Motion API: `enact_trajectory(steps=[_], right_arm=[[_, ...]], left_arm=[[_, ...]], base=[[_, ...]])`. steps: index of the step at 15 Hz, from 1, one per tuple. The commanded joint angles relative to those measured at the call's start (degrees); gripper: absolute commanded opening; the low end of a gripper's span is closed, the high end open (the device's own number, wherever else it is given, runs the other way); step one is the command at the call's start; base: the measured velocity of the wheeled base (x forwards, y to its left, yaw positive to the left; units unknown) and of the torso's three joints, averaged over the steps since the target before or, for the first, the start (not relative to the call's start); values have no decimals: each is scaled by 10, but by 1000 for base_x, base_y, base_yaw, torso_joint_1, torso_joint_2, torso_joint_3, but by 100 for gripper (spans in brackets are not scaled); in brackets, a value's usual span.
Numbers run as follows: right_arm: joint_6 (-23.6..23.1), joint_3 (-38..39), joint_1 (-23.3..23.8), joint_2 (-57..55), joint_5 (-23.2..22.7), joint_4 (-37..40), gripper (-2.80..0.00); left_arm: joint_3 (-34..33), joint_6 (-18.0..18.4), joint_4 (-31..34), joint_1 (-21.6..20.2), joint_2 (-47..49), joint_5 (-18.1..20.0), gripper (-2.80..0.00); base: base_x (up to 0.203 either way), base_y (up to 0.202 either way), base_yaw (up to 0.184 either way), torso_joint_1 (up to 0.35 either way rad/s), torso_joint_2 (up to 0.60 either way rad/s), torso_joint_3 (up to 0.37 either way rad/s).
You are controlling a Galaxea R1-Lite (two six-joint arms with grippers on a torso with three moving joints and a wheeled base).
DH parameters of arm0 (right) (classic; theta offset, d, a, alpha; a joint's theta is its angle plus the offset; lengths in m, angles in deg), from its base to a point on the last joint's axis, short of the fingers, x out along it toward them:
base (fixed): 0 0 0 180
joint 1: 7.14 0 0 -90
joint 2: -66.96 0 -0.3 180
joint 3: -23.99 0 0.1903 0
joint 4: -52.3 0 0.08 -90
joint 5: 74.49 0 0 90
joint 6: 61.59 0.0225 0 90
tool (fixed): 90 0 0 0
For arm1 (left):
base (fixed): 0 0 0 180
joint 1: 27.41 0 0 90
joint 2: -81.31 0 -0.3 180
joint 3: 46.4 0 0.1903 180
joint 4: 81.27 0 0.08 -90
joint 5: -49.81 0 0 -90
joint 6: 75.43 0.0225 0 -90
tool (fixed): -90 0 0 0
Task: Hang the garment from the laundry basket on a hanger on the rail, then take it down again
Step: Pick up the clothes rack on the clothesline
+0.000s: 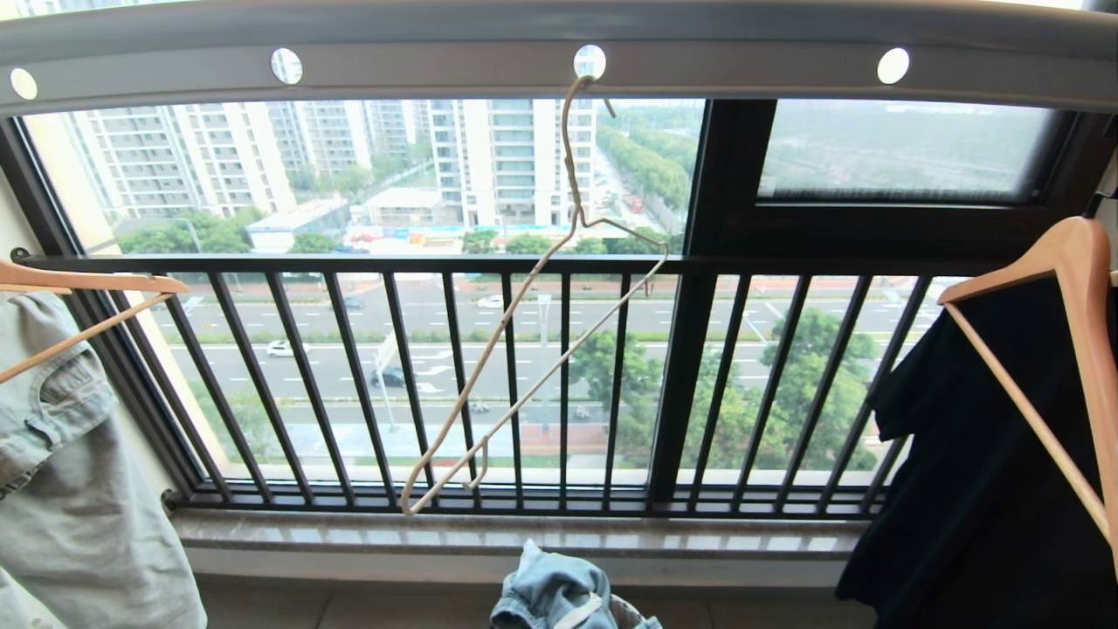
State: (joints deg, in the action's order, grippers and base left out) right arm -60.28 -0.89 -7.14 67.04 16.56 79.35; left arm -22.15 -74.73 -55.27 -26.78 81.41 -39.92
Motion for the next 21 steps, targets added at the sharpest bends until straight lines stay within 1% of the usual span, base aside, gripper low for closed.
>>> enact_trajectory(steps=[1,19,21], right_arm=[[0,0,0,0,0,0,-280],[0,0,0,0,0,0,-280],[0,0,0,0,0,0,-280]], left_arm=[[0,0,0,0,1,0,-280],[-1,4,0,0,1,1,-280],[0,4,-14,0,1,0,-280]], base=[[0,0,0,0,0,0],[0,0,0,0,0,0],[0,0,0,0,0,0]])
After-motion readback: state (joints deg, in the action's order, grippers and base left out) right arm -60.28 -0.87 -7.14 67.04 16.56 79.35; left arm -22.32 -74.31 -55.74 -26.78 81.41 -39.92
